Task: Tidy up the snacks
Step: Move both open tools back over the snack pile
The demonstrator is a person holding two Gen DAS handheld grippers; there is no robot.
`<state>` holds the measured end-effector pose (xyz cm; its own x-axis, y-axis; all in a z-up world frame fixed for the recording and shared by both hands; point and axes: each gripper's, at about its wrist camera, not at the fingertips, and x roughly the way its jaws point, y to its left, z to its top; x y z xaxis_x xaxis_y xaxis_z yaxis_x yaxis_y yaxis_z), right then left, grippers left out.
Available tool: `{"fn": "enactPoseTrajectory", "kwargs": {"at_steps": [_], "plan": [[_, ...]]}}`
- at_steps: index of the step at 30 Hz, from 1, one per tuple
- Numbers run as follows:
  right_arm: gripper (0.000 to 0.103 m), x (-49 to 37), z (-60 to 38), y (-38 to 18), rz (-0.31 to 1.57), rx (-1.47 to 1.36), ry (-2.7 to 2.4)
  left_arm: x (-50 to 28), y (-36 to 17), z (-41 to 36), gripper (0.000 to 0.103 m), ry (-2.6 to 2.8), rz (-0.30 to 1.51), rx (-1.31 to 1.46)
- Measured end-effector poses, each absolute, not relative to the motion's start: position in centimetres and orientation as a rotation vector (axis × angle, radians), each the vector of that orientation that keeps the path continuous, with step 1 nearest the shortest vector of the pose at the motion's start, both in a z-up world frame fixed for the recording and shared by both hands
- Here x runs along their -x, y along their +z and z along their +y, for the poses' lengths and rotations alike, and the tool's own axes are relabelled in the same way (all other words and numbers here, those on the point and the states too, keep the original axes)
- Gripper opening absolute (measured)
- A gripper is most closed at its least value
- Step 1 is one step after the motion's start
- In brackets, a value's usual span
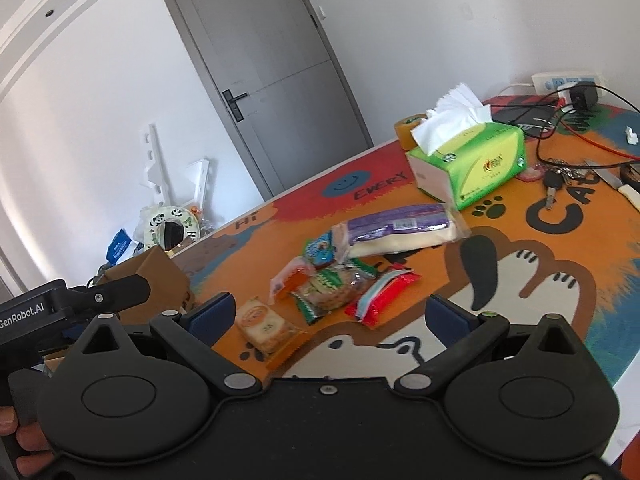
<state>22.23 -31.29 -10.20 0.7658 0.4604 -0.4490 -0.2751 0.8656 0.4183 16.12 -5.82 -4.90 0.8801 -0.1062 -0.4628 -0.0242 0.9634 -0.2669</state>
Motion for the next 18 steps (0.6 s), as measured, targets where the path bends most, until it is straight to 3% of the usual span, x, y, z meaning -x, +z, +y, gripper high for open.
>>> {"fn": "enactPoseTrajectory", "kwargs": {"at_steps": [11, 18], "plan": [[0.079, -24.3, -32.2, -12.1, 0.622, -0.356, 0.409, -18.8, -6.8, -7.8, 0.092, -0.048, 0.541, 0.249], [0.073, -25.9, -32.3, -13.1, 0.647, -0.364, 0.404, -21.0, -8.5, -8.6, 0.091, -0.015, 0.582, 0.237]]}}
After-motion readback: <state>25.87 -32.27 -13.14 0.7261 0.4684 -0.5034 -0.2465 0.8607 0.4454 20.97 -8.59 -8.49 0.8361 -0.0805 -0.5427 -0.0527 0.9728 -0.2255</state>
